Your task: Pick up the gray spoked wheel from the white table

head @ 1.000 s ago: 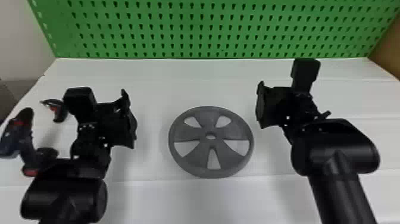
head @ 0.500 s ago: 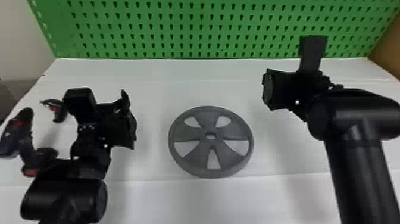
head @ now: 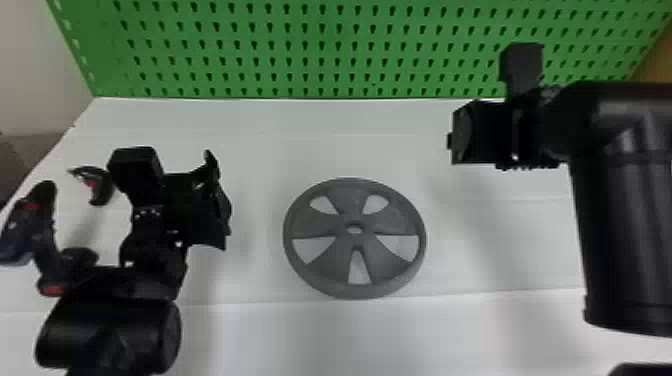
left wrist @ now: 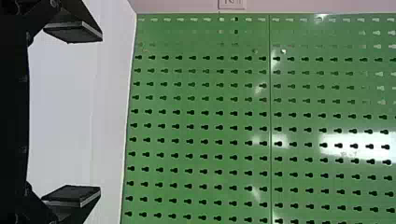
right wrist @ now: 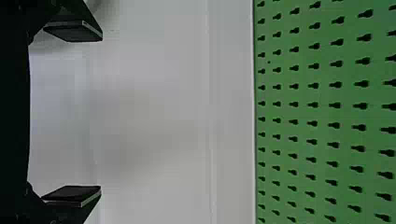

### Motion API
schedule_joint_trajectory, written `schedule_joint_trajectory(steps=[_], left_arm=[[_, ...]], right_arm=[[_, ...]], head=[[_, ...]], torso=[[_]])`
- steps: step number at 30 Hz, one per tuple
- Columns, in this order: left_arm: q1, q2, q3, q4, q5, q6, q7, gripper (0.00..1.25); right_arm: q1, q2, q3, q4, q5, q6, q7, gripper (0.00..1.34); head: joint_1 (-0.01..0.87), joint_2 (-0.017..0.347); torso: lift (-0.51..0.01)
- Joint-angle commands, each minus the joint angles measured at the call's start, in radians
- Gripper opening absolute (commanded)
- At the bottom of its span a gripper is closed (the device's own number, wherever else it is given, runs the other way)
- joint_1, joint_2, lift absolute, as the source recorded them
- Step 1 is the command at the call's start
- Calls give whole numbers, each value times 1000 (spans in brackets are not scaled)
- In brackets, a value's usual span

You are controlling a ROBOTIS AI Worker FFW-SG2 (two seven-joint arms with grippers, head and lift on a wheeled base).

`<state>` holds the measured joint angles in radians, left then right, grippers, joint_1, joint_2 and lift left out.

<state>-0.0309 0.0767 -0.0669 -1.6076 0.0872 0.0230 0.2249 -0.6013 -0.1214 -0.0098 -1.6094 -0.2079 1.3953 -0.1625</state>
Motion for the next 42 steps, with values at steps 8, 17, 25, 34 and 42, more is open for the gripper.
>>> schedule_joint_trajectory(steps=[8,17,25,34,42], left_arm=[[-1,2,-1,0,-4,2,1,1120],[-9,8,-8,2,-9,8,-1,1120],[-9,14,-11,0,-4,11,1,1120],[-11,17,-13,2,-4,11,1,1120],[-12,18,-13,2,-6,12,1,1120]], right_arm=[[-100,2,-12,137,-5,176,0,1198],[-173,-3,8,241,15,177,0,1198],[-184,-9,10,304,-19,177,0,1198],[-186,-33,1,425,-139,177,0,1198],[-193,-44,25,483,-159,177,0,1198]], head=[[765,2],[765,2],[765,2],[765,2],[765,2]], torso=[[-96],[-96],[-96],[-96],[-96]])
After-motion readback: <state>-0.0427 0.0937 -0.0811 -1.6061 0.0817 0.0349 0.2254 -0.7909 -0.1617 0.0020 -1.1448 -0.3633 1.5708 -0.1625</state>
